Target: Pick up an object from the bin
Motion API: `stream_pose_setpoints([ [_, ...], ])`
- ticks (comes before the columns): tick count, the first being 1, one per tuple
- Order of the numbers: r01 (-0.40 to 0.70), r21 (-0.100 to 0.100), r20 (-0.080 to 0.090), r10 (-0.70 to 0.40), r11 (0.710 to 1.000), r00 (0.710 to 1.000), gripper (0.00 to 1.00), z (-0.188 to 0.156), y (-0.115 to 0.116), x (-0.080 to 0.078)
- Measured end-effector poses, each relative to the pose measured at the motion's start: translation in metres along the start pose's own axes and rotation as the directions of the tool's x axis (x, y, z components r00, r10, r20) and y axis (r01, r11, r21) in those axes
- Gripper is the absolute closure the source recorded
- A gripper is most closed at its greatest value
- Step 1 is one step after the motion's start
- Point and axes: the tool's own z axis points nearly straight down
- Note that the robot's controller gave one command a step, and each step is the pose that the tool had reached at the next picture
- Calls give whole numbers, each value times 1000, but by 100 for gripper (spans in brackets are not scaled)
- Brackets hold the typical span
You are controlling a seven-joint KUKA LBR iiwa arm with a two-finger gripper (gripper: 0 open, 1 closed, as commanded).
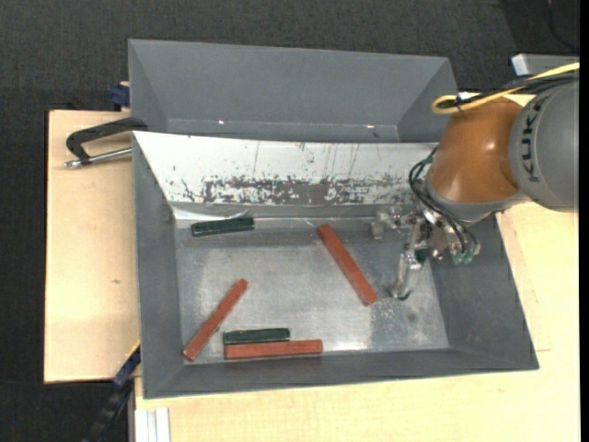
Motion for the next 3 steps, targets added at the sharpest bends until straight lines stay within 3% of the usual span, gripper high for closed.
stream_pose_setpoints([
  [1,6,2,-2,-6,1000,1000,0,1,11,0],
  [2,-274,0,-4,274,962,962,100,3,25,29],
  [3,-274,0,-4,274,962,962,0,3,25,29],
])
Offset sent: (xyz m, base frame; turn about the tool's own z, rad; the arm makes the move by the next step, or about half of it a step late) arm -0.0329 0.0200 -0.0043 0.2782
